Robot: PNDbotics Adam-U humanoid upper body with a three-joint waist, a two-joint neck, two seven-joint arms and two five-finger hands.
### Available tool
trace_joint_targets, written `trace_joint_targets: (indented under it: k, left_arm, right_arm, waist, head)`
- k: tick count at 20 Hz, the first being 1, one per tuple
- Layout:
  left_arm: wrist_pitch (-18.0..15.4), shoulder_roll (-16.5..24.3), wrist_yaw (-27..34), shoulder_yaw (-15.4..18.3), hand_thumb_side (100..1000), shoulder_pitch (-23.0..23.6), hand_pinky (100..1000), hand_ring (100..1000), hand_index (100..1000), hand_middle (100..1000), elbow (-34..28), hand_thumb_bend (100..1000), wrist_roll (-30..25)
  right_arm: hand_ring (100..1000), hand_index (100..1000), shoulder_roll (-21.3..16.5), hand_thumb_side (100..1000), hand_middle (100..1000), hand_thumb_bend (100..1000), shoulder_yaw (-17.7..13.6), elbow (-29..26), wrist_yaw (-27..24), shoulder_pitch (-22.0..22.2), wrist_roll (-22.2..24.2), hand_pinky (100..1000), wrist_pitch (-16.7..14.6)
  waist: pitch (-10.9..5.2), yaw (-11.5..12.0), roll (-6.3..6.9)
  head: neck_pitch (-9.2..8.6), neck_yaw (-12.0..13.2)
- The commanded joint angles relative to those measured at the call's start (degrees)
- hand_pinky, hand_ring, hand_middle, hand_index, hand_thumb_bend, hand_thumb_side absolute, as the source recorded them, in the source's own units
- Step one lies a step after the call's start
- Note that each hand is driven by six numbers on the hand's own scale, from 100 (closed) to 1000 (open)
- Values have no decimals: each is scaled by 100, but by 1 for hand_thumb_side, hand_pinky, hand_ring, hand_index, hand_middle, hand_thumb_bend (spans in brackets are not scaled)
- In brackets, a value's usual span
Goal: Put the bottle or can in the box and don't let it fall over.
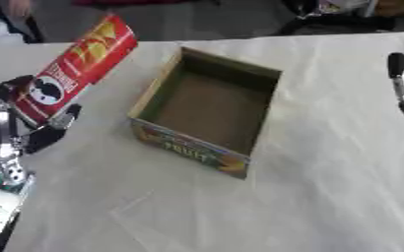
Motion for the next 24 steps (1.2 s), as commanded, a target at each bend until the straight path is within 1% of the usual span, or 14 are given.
trace_joint_targets:
  k: [1, 5, 10, 16, 19, 24]
  left_arm:
    - [86, 165, -105, -44, 100, -160, 212, 712, 329, 455, -471, 230, -208]
    - [236, 144, -192, -209, 100, -326, 218, 710, 332, 458, -822, 234, -625]
    - [381, -9, -296, -425, 100, -557, 219, 715, 332, 460, -870, 234, -1029]
    - [432, -228, -519, -670, 100, -840, 222, 722, 336, 463, -654, 237, -1461]
    - [447, -333, -666, -759, 100, -968, 221, 724, 336, 463, -475, 239, -1631]
    - [469, -520, -793, -809, 100, -1161, 221, 729, 336, 465, -190, 234, -1708]
  right_arm:
    - [809, 810, -118, 332, 693, 600, -62, -112, -34, -77, -34, 790, -4]
    - [809, 810, -140, 330, 693, 599, -72, -129, -36, -79, -48, 790, -6]
    - [809, 810, -167, 330, 693, 599, -69, -147, -37, -64, -53, 790, -6]
    - [809, 810, -173, 331, 693, 599, -64, -160, -36, -54, -58, 790, 2]
    - [809, 810, -175, 331, 693, 598, -58, -165, -40, -57, -57, 790, 3]
    - [809, 810, -166, 332, 693, 600, -52, -161, -39, -55, -56, 790, 11]
  waist:
    - [-113, 3, -3]
    - [-130, -8, 4]
    - [-154, -34, 19]
    - [-169, -74, 48]
    - [-175, -96, 65]
    - [-178, -124, 91]
  head:
    - [23, -41]
    - [64, -81]
    - [110, -164]
    - [231, -281]
    - [313, -261]
    - [311, -183]
